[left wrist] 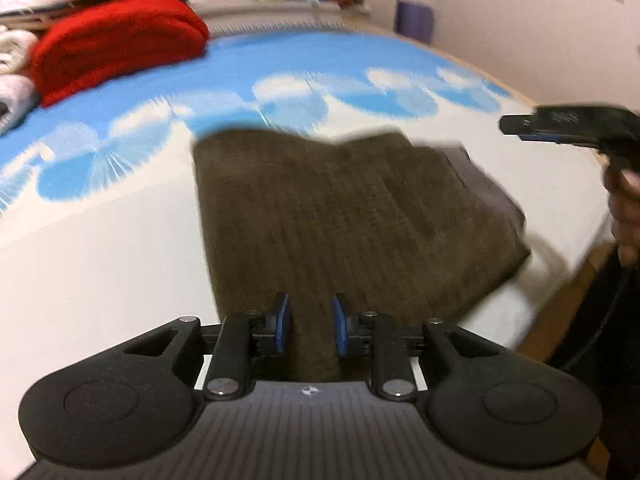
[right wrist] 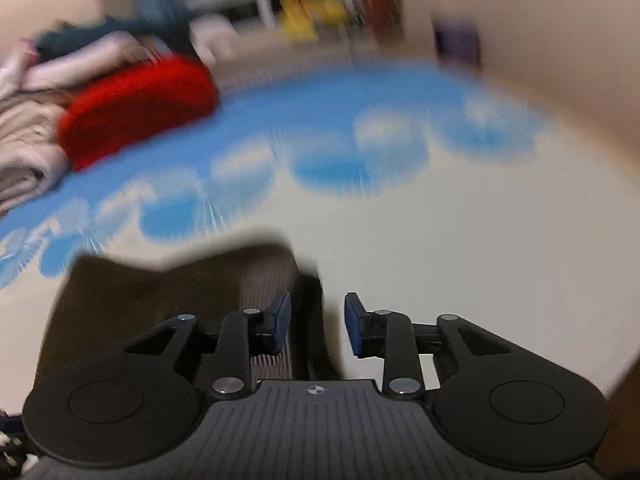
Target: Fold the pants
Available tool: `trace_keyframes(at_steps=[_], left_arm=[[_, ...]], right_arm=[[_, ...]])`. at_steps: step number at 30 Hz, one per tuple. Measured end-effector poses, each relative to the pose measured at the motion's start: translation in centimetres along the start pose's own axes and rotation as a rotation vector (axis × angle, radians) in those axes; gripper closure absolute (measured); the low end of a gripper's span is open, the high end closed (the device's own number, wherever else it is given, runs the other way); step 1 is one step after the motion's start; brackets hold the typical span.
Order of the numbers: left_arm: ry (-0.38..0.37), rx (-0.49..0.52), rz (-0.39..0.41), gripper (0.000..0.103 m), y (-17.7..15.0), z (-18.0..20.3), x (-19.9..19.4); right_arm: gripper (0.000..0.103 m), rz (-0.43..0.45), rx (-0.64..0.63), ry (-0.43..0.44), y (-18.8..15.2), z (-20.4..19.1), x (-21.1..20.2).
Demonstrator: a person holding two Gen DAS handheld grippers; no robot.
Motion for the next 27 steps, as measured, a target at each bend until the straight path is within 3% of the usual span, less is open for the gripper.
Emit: trace_keyframes(at_steps=[1,3,4,5,6,7,10,13,16,17,18,20,23,27], left_arm=[[0.01,-0.011,0.023,0.076,0.9,-0.3,-0.5],[0.015,-0.042,0.068,0.077,3.2,-0.9,-0.9],[0.017,-0.05,0.086,0.077,4.4,-1.1,-0.8],[0.022,-0.051,0.101,0.077,5.5,-1.3,-0.8],[0.035,-0.046,0.115,0.077,6.8,-1.7,-0.7],[0.045,-0.042,0.123,0.077,8.0,-1.9,-0.2],[0.053,-0.066,0.131,0.077,11.3,-2.8,1.4],[0.027,-0.111,0.106,0.079,13.8,-3.6,3.9],[0.094,-0.117,-0.012,0.08,13.8,-5.7,8.5],[0.097,-0.143,-0.074,0.08,13.2,-7.0,10.6],[0.065,-0.171,-0.078,0.08,12.9,-7.8,11.1],[0.026,-0.227,-0.067,0.08,13.3,-8.6,10.5],[0.101,-0.26,-0.022,0.08,13.2,-9.1,7.0],[0.004,-0.239,0.017,0.08,10.5,-7.7,2.8]], right_arm=[[0.071,0.058,-0.041,0.037,0.5,-0.8,-1.0],[0.071,0.08,-0.126,0.129,0.7,-2.5,-1.3],[0.073,0.012,-0.181,0.163,0.0,-3.6,-0.3],[0.074,-0.109,-0.231,0.158,-1.3,-4.2,1.7],[0.074,-0.239,-0.268,0.119,-3.0,-4.3,3.8],[0.074,-0.306,-0.304,0.081,-4.4,-4.1,5.3],[0.072,-0.272,-0.388,0.07,-4.0,-5.2,5.2],[0.071,-0.279,-0.375,0.083,-3.8,-4.8,5.3],[0.071,-0.284,-0.381,0.091,-3.7,-4.9,5.3],[0.071,-0.285,-0.383,0.093,-3.8,-5.0,5.2],[0.071,-0.284,-0.382,0.099,-3.7,-4.9,5.3],[0.071,-0.28,-0.381,0.112,-3.9,-5.2,5.2],[0.07,-0.275,-0.363,0.116,-3.7,-5.2,4.9],[0.069,-0.212,-0.239,0.148,-1.8,-4.0,3.9]])
Point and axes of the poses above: each gripper's, at about its wrist camera, not at the fingertips, and x roughly the way its jaws point, z to its right, y to its top, the point moved 7 cm from there along x, roughly the way its jaws point, and after that the axes turned 11 degrees about -z, right-handed, at the moved point
